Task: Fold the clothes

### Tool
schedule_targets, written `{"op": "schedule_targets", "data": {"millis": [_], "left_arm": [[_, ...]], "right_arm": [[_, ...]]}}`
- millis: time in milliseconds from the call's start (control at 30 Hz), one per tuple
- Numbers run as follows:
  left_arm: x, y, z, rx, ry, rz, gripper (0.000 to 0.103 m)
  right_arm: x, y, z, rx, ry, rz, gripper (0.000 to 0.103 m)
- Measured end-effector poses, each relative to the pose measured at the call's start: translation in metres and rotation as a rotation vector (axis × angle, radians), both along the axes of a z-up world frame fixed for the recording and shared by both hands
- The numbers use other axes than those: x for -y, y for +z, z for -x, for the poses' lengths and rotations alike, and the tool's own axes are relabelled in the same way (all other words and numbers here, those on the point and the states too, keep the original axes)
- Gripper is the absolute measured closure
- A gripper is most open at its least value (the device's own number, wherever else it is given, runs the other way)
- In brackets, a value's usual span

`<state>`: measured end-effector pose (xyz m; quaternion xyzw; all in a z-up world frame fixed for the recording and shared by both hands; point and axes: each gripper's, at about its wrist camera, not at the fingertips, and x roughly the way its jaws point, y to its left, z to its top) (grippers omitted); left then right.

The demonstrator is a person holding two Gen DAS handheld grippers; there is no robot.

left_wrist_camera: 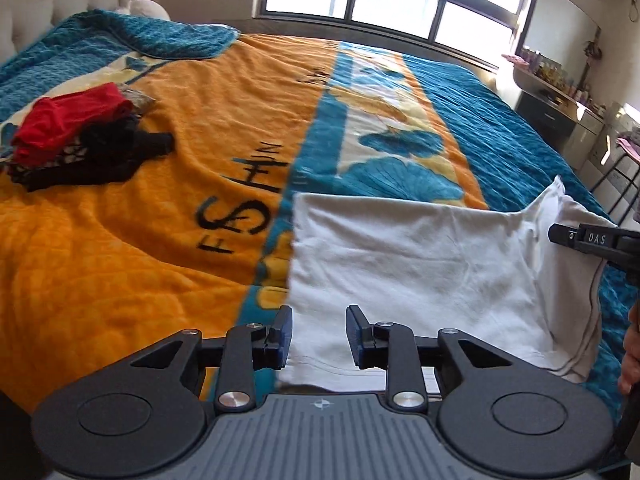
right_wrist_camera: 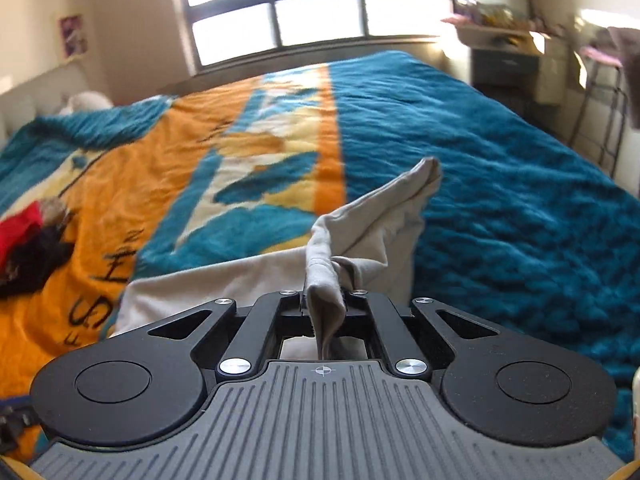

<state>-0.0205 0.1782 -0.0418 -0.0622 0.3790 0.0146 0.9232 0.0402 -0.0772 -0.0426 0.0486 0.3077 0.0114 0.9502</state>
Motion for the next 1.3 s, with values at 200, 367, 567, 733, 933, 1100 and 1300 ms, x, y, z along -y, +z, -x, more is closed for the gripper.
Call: {"op": "schedule_targets", "data": {"millis": [200, 367, 567, 733, 933, 1100, 1300], "left_arm": [[-0.051, -0.006, 0.004, -0.018, 0.111, 0.013, 0.074], [-0.060, -0.021, 0.008, -0.052, 0.101, 0.037, 0.074], [-0.064, -0.026, 0.005, -0.057, 0.094, 0.063, 0.074], [-0.066, -0.024, 0.008, -0.055, 0.098, 0.055, 0.074], [-0.073, -0.020, 0.013, -0.052, 0.138, 0.037, 0.073], [-0.077, -0.012, 0.019, -0.022, 0.153, 0.047, 0.068], [-0.052, -0.001, 0.013, 0.080, 0.027, 0.166, 0.089]], "right_arm": [[-0.128, -0.036, -0.005, -0.154, 0.355, 0.115, 0.099], [-0.148, -0.065, -0.007, -0.278, 0.367, 0.094, 0.099], [-0.114, -0.029, -0.014, -0.259, 0.269, -0.245, 0.099], [-0.133, -0.017, -0.012, -0.291, 0.303, -0.268, 0.099], [-0.161, -0.023, -0.002, -0.339, 0.439, -0.168, 0.082], [-0.119, 0.004, 0.021, -0.232, 0.459, -0.207, 0.056], [-0.030, 0.020, 0.028, -0.110, 0.280, -0.142, 0.088]]}}
